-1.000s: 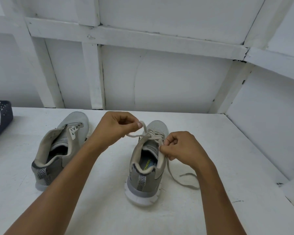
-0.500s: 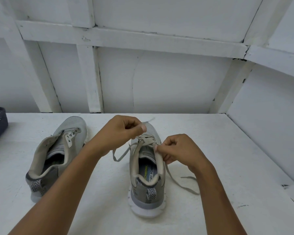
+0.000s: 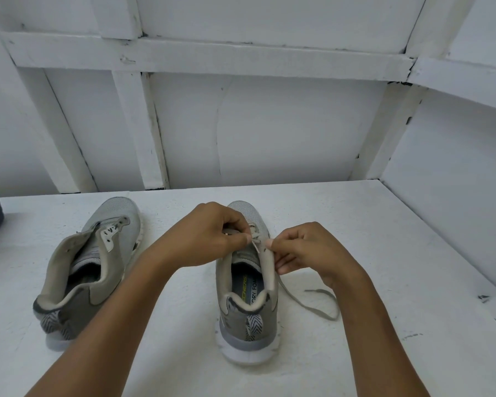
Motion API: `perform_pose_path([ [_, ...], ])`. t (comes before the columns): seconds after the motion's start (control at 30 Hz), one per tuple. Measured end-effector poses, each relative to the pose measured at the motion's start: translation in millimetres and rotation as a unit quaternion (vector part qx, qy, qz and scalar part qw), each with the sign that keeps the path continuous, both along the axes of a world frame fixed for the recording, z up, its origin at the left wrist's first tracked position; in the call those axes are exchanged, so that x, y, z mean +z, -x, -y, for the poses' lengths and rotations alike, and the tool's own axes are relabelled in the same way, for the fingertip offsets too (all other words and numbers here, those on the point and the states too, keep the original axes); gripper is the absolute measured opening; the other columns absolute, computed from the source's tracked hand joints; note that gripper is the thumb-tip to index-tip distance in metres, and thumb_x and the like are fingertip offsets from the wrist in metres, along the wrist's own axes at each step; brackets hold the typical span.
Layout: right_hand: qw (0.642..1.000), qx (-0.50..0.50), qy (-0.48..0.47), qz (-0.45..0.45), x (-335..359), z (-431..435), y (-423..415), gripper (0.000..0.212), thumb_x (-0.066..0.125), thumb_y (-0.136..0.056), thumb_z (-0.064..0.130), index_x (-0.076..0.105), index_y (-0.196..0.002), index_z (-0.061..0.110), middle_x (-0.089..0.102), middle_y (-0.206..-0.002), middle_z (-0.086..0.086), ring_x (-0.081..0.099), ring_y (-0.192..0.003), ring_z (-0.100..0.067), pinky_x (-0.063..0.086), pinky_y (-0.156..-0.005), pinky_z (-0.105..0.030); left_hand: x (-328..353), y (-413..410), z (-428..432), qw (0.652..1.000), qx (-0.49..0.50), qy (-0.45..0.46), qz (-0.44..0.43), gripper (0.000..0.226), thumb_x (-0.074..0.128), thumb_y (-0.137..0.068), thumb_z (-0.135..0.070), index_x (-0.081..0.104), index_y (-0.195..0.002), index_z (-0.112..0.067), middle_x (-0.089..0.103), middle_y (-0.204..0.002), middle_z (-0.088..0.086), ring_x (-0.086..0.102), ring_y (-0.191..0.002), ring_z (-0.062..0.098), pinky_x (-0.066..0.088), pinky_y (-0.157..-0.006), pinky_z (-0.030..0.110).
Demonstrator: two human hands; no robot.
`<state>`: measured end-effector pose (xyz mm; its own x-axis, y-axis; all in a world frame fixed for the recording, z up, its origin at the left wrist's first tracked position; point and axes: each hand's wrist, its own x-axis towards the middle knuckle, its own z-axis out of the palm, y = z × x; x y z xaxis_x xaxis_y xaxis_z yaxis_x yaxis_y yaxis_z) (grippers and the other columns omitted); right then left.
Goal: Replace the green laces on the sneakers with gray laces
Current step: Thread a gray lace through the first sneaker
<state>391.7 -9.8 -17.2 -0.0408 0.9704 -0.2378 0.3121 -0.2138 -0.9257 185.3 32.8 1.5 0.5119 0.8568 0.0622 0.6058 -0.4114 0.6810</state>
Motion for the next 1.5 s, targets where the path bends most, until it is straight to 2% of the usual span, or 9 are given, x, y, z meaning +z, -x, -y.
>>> perform_pose_path([
  [0.23, 1.0, -0.002, 0.012, -0.013, 0.1, 0.7, 0.7, 0.022, 0.075, -0.087, 0.022, 0.076, -0.083, 0.0, 0.074, -0.076, -0.015, 0.071, -0.068, -0.023, 0.059, -0.067, -0.029, -10.0, -8.5, 6.4, 0.997, 0.017, -0.069, -0.011, 0.006, 0.074, -0.087, -0.027, 0.076, -0.085, -0.022, 0.053, -0.05, -0.026, 0.051, -0.056, -0.016, 0.035, -0.055, 0.007],
  [0.37, 1.0, -0.004, 0.013, -0.015, 0.7, 1.3, 1.0, 0.023, 0.074, -0.087, 0.022, 0.076, -0.085, -0.001, 0.074, -0.077, -0.016, 0.071, -0.068, -0.023, 0.059, -0.066, -0.029, -14.4, -11.3, 7.5, 0.994, 0.013, -0.106, -0.019, 0.009, 0.074, -0.086, -0.026, 0.079, -0.091, -0.02, 0.055, -0.07, -0.021, 0.049, -0.067, -0.026, 0.036, -0.06, 0.003],
  [0.67, 1.0, 0.0, 0.012, -0.02, -0.2, 0.5, 0.2, 0.026, 0.075, -0.087, 0.022, 0.075, -0.088, -0.003, 0.074, -0.078, -0.017, 0.071, -0.067, -0.022, 0.059, -0.065, -0.027, -17.6, -8.7, 4.1, 0.994, -0.006, -0.104, -0.013, 0.009, 0.076, -0.085, -0.029, 0.08, -0.093, -0.026, 0.06, -0.07, -0.021, 0.056, -0.069, -0.005, 0.037, -0.061, 0.014],
  [0.77, 1.0, 0.007, 0.005, -0.02, -1.5, 0.0, 0.0, 0.026, 0.075, -0.087, 0.024, 0.074, -0.09, -0.002, 0.074, -0.082, -0.018, 0.071, -0.069, -0.022, 0.058, -0.066, -0.028, -17.9, -13.9, 6.4, 0.991, -0.017, -0.123, -0.046, 0.01, 0.073, -0.087, -0.033, 0.079, -0.095, -0.034, 0.055, -0.067, -0.017, 0.054, -0.068, 0.003, 0.042, -0.063, 0.026],
  [0.87, 1.0, 0.014, -0.002, -0.016, -3.2, -0.7, -2.5, 0.024, 0.071, -0.09, 0.022, 0.074, -0.091, -0.001, 0.074, -0.082, -0.018, 0.071, -0.07, -0.021, 0.058, -0.066, -0.027, -14.8, -16.9, 6.9, 0.984, -0.012, -0.155, -0.09, 0.013, 0.069, -0.089, -0.036, 0.078, -0.099, -0.036, 0.049, -0.068, -0.015, 0.051, -0.071, 0.008, 0.039, -0.063, 0.028],
  [1.03, 0.999, 0.016, -0.005, -0.033, -7.4, -0.5, -5.5, 0.008, 0.069, -0.09, 0.005, 0.073, -0.094, 0.0, 0.074, -0.08, -0.016, 0.07, -0.068, -0.018, 0.058, -0.064, -0.026, -14.8, -17.4, 8.2, 0.973, -0.032, -0.183, -0.139, 0.016, 0.067, -0.091, -0.036, 0.078, -0.102, -0.037, 0.053, -0.08, -0.011, 0.045, -0.08, 0.006, 0.043, -0.069, 0.03],
  [1.27, 0.999, 0.014, -0.024, -0.026, -9.5, 0.6, -6.2, 0.009, 0.071, -0.088, 0.005, 0.075, -0.095, 0.001, 0.074, -0.085, -0.019, 0.07, -0.07, -0.018, 0.059, -0.064, -0.026, -22.4, -18.1, 11.2, 0.973, -0.03, -0.201, -0.112, 0.012, 0.069, -0.089, -0.033, 0.079, -0.094, -0.033, 0.059, -0.08, -0.01, 0.05, -0.084, 0.01, 0.046, -0.07, 0.032],
  [1.4, 0.999, 0.022, -0.034, -0.018, -10.0, 0.5, -7.0, 0.008, 0.072, -0.088, 0.005, 0.077, -0.094, 0.004, 0.075, -0.082, -0.015, 0.07, -0.07, -0.016, 0.059, -0.067, -0.027, -23.8, -19.6, 8.8, 0.975, -0.031, -0.199, -0.097, 0.011, 0.069, -0.089, -0.031, 0.079, -0.093, -0.03, 0.048, -0.071, -0.017, 0.047, -0.082, 0.008, 0.044, -0.07, 0.03],
  [1.5, 0.999, 0.018, -0.043, -0.016, -10.4, -0.4, -7.3, 0.004, 0.072, -0.088, 0.004, 0.074, -0.089, 0.002, 0.074, -0.078, -0.011, 0.07, -0.071, -0.017, 0.059, -0.067, -0.027, -21.5, -18.7, 7.0, 0.979, -0.032, -0.17, -0.109, 0.008, 0.069, -0.088, -0.034, 0.075, -0.092, -0.029, 0.053, -0.08, -0.017, 0.052, -0.087, 0.008, 0.046, -0.074, 0.032],
])
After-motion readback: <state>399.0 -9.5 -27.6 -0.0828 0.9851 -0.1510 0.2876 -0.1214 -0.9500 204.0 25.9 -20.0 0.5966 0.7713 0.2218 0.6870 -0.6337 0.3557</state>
